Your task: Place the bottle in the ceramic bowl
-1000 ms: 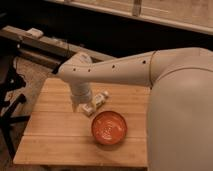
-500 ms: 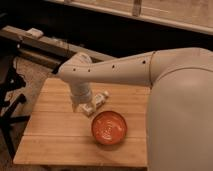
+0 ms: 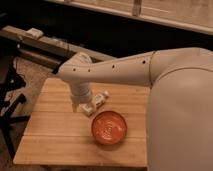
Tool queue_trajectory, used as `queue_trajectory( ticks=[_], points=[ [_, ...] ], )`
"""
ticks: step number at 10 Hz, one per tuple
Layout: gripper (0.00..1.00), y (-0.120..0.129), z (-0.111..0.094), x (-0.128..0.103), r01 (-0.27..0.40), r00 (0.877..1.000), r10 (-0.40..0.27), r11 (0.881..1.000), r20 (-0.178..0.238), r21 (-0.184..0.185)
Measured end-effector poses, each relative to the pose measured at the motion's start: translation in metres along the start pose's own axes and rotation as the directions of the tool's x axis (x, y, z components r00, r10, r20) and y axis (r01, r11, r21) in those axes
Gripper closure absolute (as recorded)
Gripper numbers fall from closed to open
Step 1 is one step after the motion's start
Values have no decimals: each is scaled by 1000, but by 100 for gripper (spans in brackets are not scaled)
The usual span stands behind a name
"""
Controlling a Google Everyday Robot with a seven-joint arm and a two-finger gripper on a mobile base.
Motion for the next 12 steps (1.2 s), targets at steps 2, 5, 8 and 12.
queue_trajectory(
  ticks=[2,5,8,12],
  points=[
    [35,0,0,0,0,1000,0,1000,0,0],
    [35,0,0,0,0,1000,0,1000,0,0],
    [35,0,0,0,2,1000,-2,1000,0,1],
    [35,7,12,-48,-6,1000,6,1000,0,17]
  ],
)
